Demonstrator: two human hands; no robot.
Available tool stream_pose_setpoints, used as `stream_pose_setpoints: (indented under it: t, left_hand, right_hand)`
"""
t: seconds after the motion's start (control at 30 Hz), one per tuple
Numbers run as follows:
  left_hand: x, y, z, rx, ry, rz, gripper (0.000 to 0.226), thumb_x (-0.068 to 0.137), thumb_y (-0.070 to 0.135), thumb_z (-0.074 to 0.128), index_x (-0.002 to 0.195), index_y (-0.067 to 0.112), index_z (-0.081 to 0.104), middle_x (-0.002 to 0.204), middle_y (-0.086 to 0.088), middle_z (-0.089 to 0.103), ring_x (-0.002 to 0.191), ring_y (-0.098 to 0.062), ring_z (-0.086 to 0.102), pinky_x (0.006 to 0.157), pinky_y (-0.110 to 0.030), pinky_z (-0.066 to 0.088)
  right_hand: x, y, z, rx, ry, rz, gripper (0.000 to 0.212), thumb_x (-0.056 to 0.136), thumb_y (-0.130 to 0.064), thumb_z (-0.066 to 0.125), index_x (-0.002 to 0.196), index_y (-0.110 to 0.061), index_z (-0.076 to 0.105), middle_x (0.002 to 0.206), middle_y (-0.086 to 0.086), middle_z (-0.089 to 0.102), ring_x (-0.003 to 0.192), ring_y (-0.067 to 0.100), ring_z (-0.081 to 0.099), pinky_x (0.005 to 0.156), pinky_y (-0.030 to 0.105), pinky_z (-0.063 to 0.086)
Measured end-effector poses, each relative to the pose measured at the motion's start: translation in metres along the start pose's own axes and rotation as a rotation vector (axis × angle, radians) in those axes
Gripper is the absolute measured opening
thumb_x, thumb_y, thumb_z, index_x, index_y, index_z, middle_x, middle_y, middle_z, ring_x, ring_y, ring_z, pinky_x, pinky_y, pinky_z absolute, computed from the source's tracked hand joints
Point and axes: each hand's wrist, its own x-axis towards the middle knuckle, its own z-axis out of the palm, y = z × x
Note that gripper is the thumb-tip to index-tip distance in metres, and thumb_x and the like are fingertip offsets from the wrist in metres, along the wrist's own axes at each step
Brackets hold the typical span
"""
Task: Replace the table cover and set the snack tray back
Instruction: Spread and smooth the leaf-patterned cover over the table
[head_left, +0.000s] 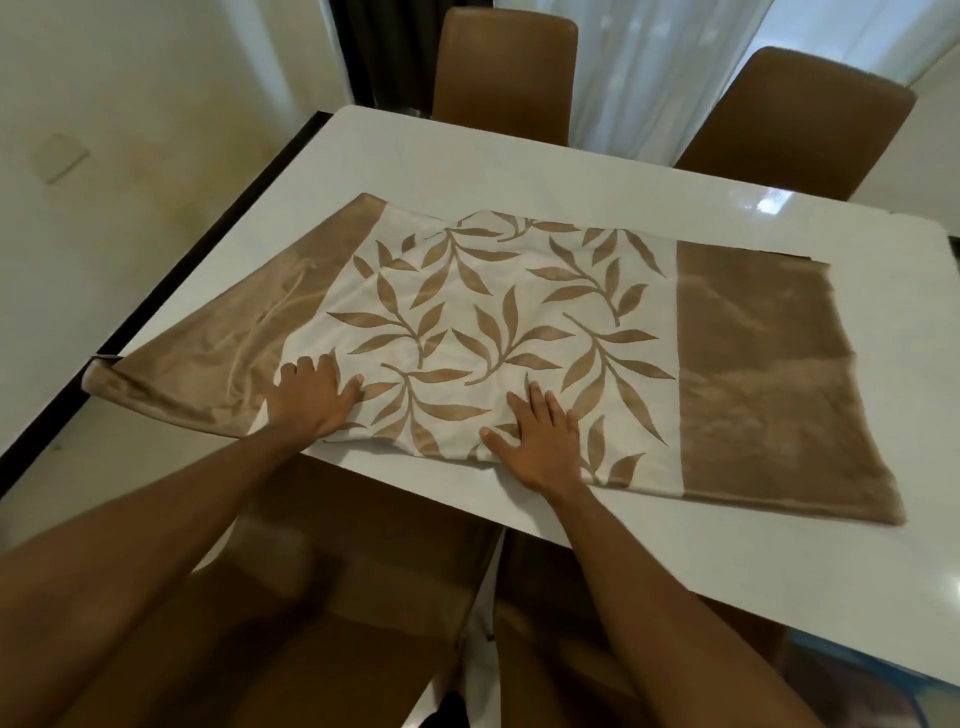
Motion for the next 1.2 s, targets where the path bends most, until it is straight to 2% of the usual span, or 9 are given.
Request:
stream_pose_setpoints:
  t: [0.1, 0.27, 0.47, 0.57, 0.73, 0.83, 0.97, 1.07, 1.2]
  left_hand:
    - [-0.012, 0.048, 0.001, -0.074, 0.117, 0.268, 0.054, 0.096, 0.054, 0.051, 0.136, 0.017, 0.054, 0.143, -0.015, 0.051, 0.127, -0.039, 0.049, 0.102, -0.056, 0.042]
    - [-0.025, 0.136, 0.015, -0.097, 0.052, 0.641, 0.070, 0.089, 0.066, 0.034, 0.142, 0.024, 0.051, 0.151, -0.009, 0.047, 0.139, -0.034, 0.042, 0.107, -0.055, 0.039]
    - [-0.014, 0.205, 0.023, 0.108, -0.067, 0.869, 0.082, 0.085, 0.084, 0.018, 0.157, 0.044, 0.016, 0.169, 0.003, 0.003, 0.155, -0.026, -0.001, 0.118, -0.066, 0.004]
    - [-0.008, 0.234, 0.035, 0.168, -0.060, 0.953, 0.078, 0.087, 0.084, 0.017, 0.156, 0.051, 0.001, 0.168, 0.005, -0.009, 0.155, -0.025, -0.010, 0.117, -0.068, -0.002]
    - [-0.017, 0.289, 0.059, 0.062, 0.041, 0.813, 0.073, 0.089, 0.083, 0.012, 0.155, 0.053, 0.003, 0.169, 0.005, -0.004, 0.155, -0.029, -0.007, 0.113, -0.072, 0.000]
    - [-0.019, 0.330, 0.066, 0.008, 0.081, 0.604, 0.074, 0.090, 0.081, 0.014, 0.156, 0.049, 0.009, 0.169, 0.002, 0.004, 0.155, -0.032, -0.003, 0.112, -0.073, -0.003]
    - [-0.019, 0.380, 0.066, -0.078, 0.092, 0.325, 0.078, 0.088, 0.082, 0.012, 0.157, 0.045, 0.006, 0.169, -0.001, 0.002, 0.154, -0.033, -0.007, 0.112, -0.071, -0.009]
    - [-0.022, 0.397, 0.067, -0.111, 0.133, 0.253, 0.082, 0.085, 0.083, 0.008, 0.157, 0.043, 0.014, 0.168, -0.003, 0.009, 0.153, -0.036, 0.000, 0.112, -0.073, -0.005]
    - [-0.021, 0.405, 0.072, -0.112, 0.149, 0.222, 0.078, 0.089, 0.080, 0.012, 0.157, 0.041, 0.018, 0.168, -0.004, 0.009, 0.153, -0.038, -0.001, 0.110, -0.075, -0.003]
  right_hand:
    - [-0.025, 0.002, 0.001, -0.014, 0.020, -0.031, 0.077, 0.092, -0.078, 0.035, 0.155, -0.035, 0.034, 0.171, -0.003, 0.011, 0.156, 0.023, 0.011, 0.126, 0.048, 0.011]
    - [-0.058, 0.008, -0.006, 0.032, 0.143, 0.041, 0.056, 0.091, -0.060, 0.053, 0.139, -0.032, 0.053, 0.150, 0.000, 0.048, 0.134, 0.027, 0.045, 0.107, 0.048, 0.039]
    - [-0.051, 0.070, -0.033, 0.104, 0.393, 0.543, 0.063, 0.092, -0.068, 0.047, 0.147, -0.037, 0.044, 0.163, 0.006, 0.032, 0.152, 0.034, 0.018, 0.119, 0.065, 0.010]
    - [-0.042, 0.117, -0.033, 0.067, 0.405, 0.547, 0.070, 0.091, -0.075, 0.040, 0.151, -0.039, 0.035, 0.168, 0.007, 0.020, 0.155, 0.035, 0.006, 0.122, 0.062, 0.002]
    - [0.003, 0.173, -0.071, 0.007, 0.406, 0.414, 0.075, 0.085, -0.083, 0.037, 0.150, -0.046, 0.035, 0.168, 0.004, 0.023, 0.155, 0.031, 0.009, 0.123, 0.055, 0.001]
    - [0.060, 0.215, -0.115, -0.025, 0.209, 0.280, 0.077, 0.086, -0.076, 0.047, 0.153, -0.041, 0.035, 0.168, 0.005, 0.021, 0.156, 0.031, 0.008, 0.124, 0.051, 0.000]
    - [0.121, 0.234, -0.173, -0.025, -0.033, 0.193, 0.073, 0.082, -0.062, 0.052, 0.149, -0.033, 0.045, 0.153, 0.009, 0.045, 0.141, 0.039, 0.039, 0.117, 0.053, 0.031]
    - [0.116, 0.213, -0.169, -0.049, 0.301, 0.274, 0.049, 0.088, -0.050, 0.054, 0.129, -0.024, 0.061, 0.133, 0.008, 0.062, 0.123, 0.035, 0.055, 0.108, 0.049, 0.037]
    - [0.081, 0.197, -0.113, 0.023, 0.439, 0.526, 0.061, 0.092, -0.066, 0.044, 0.144, -0.033, 0.049, 0.163, 0.007, 0.032, 0.151, 0.038, 0.020, 0.119, 0.061, 0.013]
